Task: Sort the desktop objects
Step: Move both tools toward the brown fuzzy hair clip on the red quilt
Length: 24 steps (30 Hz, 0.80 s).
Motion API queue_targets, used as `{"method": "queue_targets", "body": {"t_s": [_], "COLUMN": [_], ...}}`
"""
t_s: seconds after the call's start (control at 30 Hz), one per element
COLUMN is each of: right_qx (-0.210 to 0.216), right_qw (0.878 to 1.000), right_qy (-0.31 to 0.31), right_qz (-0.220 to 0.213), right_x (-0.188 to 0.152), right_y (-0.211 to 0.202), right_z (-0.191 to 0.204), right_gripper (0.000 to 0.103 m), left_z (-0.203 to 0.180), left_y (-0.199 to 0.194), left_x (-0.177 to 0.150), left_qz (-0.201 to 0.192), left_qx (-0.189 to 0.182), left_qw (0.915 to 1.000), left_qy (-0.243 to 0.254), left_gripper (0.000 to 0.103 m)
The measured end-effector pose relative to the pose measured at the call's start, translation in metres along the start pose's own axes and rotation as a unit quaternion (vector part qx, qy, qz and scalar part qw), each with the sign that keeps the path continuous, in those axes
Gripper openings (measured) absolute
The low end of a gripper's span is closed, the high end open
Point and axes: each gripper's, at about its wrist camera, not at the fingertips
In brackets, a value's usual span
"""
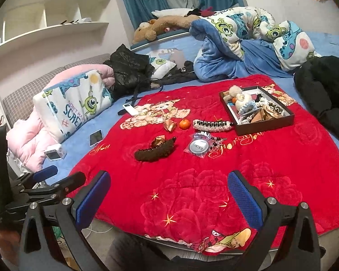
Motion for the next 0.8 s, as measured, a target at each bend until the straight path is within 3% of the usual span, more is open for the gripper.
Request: {"method": "queue_targets", "body": {"t_s": [0.17, 0.4, 0.8], "right_qx": [0.0, 0.015, 0.031], "right_qw": [1.0, 1.0, 0.999], "right_qy": [0.01, 0.016, 0.013], "right_qz": [0.008, 0.018, 0.031], "right_x": [-0.001, -0.002, -0.002], "right_y": [0.007, 0.014, 0.034], "right_z": [-0.01, -0.017, -0.022], "right_gripper": [0.103, 0.103, 0.103], "left_z": [-0.011, -0.02, -0.032], "left_y": [0.012, 0.024, 0.047], "left_x": [-0.002, -0.003, -0.003], "left_qz": [0.008, 0.017, 0.03], "left_qx": [0.007, -0.019, -0.015], "left_qw": [0.9998, 0.9996, 0.9992], "left_qy": [0.019, 0.009, 0.023], "left_gripper": [0.103, 0.103, 0.103]}}
Point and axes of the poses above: each gripper's, at about its wrist camera, not at the fingertips, and y roughly the way its jaws point, z to its left, x to its top, and after that the axes turned 5 degrees about y, right-handed
